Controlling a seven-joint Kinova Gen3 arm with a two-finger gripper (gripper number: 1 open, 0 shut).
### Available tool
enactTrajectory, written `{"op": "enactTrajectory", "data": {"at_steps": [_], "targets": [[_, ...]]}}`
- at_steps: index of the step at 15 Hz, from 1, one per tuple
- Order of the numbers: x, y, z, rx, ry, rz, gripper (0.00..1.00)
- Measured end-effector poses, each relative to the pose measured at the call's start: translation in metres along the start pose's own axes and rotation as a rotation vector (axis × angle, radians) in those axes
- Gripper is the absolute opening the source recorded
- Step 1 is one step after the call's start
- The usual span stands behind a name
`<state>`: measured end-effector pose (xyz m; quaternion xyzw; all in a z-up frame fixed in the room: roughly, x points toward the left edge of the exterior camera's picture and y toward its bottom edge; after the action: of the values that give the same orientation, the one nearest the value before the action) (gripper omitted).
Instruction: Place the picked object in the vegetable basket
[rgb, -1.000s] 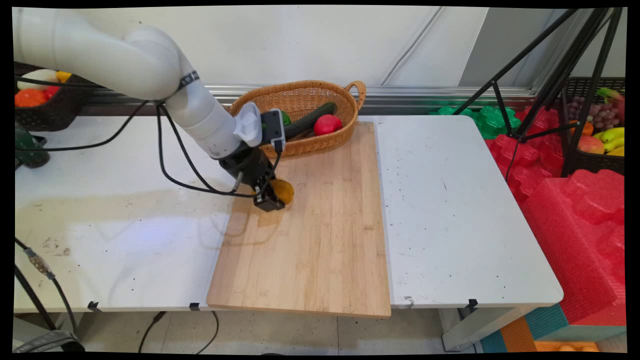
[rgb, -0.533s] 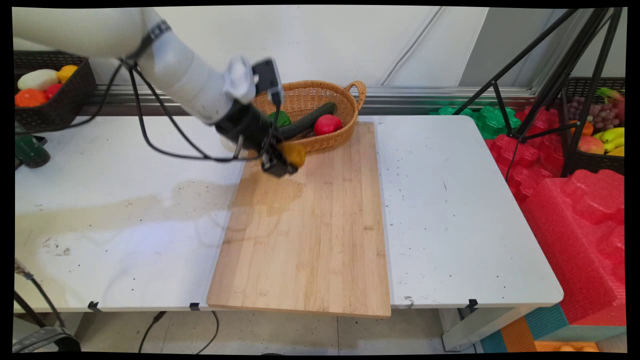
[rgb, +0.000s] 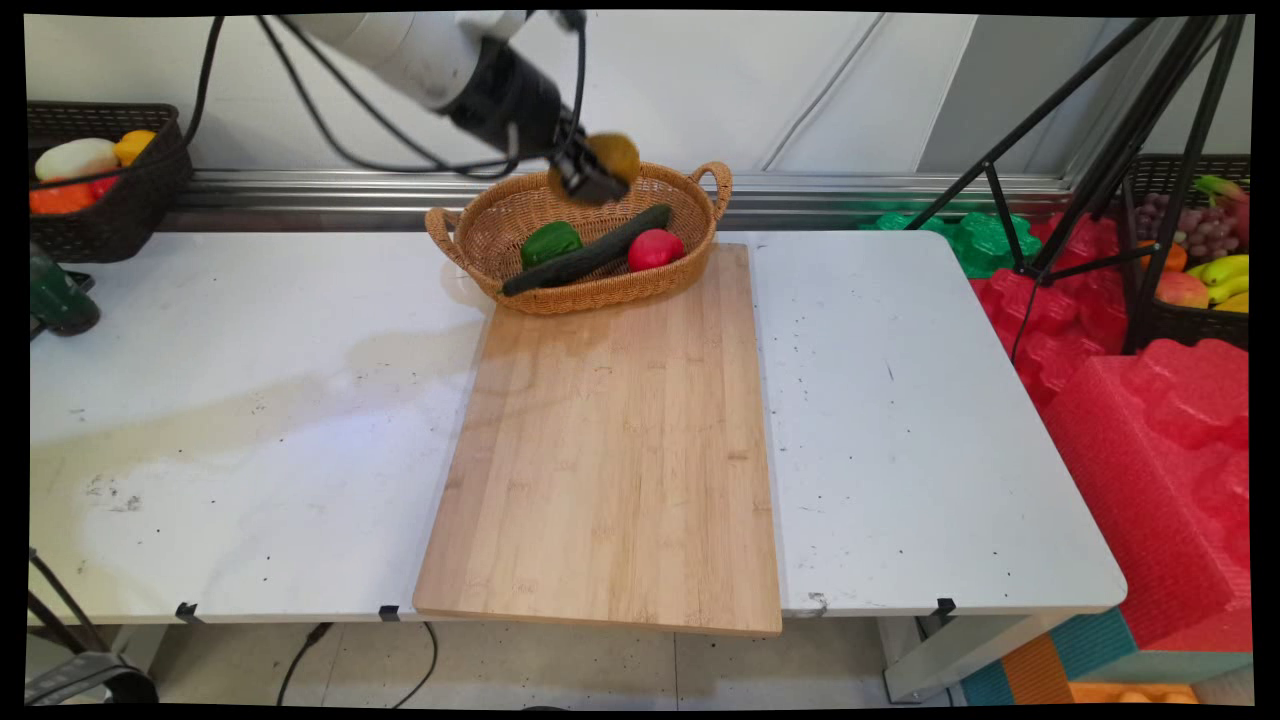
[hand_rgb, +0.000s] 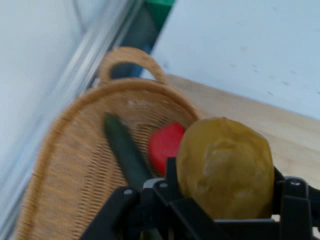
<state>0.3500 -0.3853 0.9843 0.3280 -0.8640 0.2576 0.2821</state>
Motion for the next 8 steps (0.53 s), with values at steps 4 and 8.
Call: {"op": "enactTrajectory", "data": {"at_steps": [4,8], "targets": [[0.022,-0.036,0.014,0.087,0.018,-0.034,0.0],[0.028,-0.065,0.043,0.137,-0.031,-0.066,0.0]]}}
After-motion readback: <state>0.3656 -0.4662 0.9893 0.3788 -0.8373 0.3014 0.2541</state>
